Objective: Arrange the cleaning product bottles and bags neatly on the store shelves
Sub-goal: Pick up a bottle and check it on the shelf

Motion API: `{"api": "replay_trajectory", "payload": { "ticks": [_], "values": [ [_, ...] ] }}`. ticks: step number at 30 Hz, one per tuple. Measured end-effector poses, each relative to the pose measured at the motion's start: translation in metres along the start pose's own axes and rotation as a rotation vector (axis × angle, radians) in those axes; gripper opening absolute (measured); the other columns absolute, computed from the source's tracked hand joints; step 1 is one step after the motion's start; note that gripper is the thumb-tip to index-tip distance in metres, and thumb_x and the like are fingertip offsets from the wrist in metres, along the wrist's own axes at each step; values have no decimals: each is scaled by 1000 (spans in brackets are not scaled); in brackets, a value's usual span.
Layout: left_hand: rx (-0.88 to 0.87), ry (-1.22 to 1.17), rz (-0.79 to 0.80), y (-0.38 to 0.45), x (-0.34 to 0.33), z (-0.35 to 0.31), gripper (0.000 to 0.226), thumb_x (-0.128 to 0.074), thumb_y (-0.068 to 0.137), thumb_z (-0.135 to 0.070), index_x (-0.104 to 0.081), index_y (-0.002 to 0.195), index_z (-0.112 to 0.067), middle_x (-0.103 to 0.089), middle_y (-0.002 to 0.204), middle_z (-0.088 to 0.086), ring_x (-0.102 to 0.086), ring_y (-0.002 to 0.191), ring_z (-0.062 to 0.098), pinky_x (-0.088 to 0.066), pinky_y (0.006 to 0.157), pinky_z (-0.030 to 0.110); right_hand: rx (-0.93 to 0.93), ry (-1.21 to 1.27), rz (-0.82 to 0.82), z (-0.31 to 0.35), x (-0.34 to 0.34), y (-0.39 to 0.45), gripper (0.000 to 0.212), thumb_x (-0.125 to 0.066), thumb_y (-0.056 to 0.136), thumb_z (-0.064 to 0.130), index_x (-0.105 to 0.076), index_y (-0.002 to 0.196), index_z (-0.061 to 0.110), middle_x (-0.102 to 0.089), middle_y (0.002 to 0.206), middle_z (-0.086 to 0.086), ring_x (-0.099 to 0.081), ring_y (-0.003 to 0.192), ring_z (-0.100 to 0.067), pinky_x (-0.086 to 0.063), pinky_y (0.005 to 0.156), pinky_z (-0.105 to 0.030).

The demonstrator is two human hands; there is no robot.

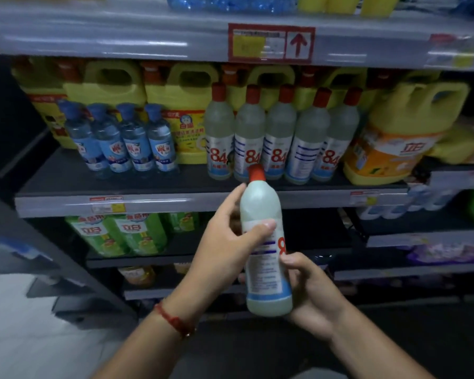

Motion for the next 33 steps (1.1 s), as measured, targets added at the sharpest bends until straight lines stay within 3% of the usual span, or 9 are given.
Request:
{"api": "replay_trajectory", "payload": {
  "ticks": [4, 7, 12, 16, 20, 25, 27, 30, 33],
  "values": [
    [-81, 269, 76, 6, -30, -5, 84, -85, 77, -39, -40, 148, -47, -57, 131, -12, -63, 109, 2, -56, 95, 28, -3, 240, 178, -1, 23, -3, 65, -78, 72, 16, -63, 134, 5, -66, 125, -24, -60, 118, -41, -29, 116, -63],
    [-79, 342, 176, 15, -60, -8, 84, -85, 75, -44, -39, 145, -56, -54, 132, -16, -60, 115, 3, -54, 100, 36, 16, 300, 216, 6, 47, -12, 67, -77, 71, 14, -61, 136, 6, -61, 129, -25, -51, 124, -41, -13, 121, -63],
    [-72, 342, 228, 30, -110, -11, 82, -84, 80, -34, -41, 149, -45, -59, 132, -17, -62, 115, 0, -54, 99, 29, 64, 273, 105, 32, 93, -39, 68, -86, 65, 14, -66, 130, 5, -67, 125, -22, -65, 115, -35, -46, 107, -51],
    [-80, 353, 268, 46, -176, -6, 79, -82, 82, -32, -40, 148, -43, -61, 128, -15, -64, 110, -2, -55, 95, 25, 82, 22, -106, 71, 151, -73, 64, -82, 66, 19, -68, 129, 17, -68, 127, -17, -67, 112, -31, -51, 99, -46],
    [-124, 351, 287, 63, -254, 4, 76, -81, 85, -33, -40, 148, -42, -60, 136, -15, -61, 120, 3, -54, 101, 38, 174, -392, -363, 128, 209, -117, 66, -78, 67, 22, -59, 130, 28, -75, 115, -1, -70, 109, -16, -52, 90, -28],
    [-246, 425, 274, 89, -353, 2, 76, -78, 86, -43, -35, 149, -51, -61, 133, -20, -60, 121, 1, -54, 99, 36, 266, -630, -455, 203, 286, -165, 52, -83, 79, 10, -60, 119, 33, -76, 98, 15, -72, 92, -2, -53, 71, -13],
    [-303, 518, 265, 99, -387, -3, 82, -74, 86, -50, -25, 151, -56, -57, 136, -23, -57, 122, -2, -53, 100, 33, 313, -697, -513, 230, 315, -178, 53, -84, 76, 10, -60, 117, 36, -75, 98, 15, -71, 91, -1, -53, 69, -14],
    [-423, 683, 228, 109, -431, -16, 89, -67, 88, -57, -4, 151, -61, -46, 138, -32, -47, 124, -10, -47, 102, 21, 382, -747, -589, 267, 351, -193, 63, -91, 61, 32, -62, 115, 40, -74, 104, 9, -71, 94, -6, -56, 79, -24],
    [-549, 802, 219, 118, -469, -29, 90, -58, 93, -59, 9, 152, -52, -33, 145, -30, -34, 132, -12, -36, 101, 10, 454, -751, -663, 298, 379, -205, 69, -93, 57, 40, -61, 118, 40, -74, 108, 7, -72, 98, -10, -59, 87, -37]
  ]
}}
Point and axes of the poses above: each hand's wrist, its own y-axis towards the middle knuckle, its own x-axis out of the back of the hand, z = x × y, the point moved 2 cm from there along y, towards the middle knuckle
